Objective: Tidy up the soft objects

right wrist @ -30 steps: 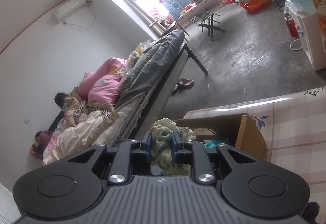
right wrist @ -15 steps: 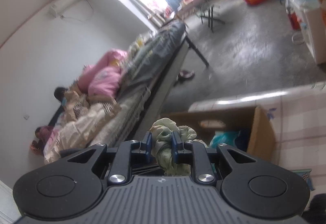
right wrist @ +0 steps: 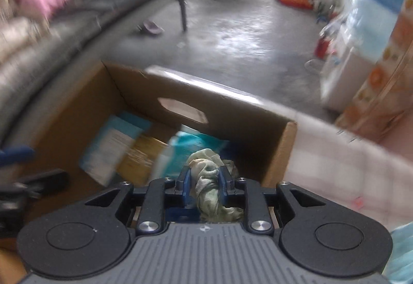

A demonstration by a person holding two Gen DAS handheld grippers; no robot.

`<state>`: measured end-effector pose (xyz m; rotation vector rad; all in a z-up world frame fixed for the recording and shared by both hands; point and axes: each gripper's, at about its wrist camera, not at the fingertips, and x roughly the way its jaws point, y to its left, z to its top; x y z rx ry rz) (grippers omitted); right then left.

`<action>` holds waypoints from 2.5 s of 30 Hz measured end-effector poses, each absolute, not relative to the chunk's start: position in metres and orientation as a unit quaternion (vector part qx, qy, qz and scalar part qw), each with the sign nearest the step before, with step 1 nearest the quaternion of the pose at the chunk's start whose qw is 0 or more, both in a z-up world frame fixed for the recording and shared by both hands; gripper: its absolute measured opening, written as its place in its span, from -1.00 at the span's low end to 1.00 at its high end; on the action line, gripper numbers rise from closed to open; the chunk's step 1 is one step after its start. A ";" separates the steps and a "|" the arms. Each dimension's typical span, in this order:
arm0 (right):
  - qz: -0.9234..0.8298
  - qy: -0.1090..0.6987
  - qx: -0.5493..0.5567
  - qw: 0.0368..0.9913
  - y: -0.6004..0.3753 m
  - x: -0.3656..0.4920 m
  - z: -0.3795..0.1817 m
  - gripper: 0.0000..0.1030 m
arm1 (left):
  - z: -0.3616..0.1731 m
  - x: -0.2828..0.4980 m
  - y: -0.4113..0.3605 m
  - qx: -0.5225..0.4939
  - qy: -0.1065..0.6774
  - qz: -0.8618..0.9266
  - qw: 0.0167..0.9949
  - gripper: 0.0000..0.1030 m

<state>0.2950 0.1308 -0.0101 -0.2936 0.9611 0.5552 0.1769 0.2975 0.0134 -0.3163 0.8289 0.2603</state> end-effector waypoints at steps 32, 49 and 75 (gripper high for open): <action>0.363 0.289 0.069 0.883 -0.085 0.135 0.093 1.00 | 0.083 0.078 0.224 -0.086 0.348 0.040 0.933 0.99; 0.203 0.289 0.232 0.906 -0.288 0.016 0.009 1.00 | 0.058 0.021 0.069 -0.057 0.350 -0.138 0.925 1.00; 0.171 0.283 0.316 0.889 -0.344 0.119 -0.099 0.30 | -0.036 0.263 -0.069 -0.114 0.476 -0.095 0.867 0.89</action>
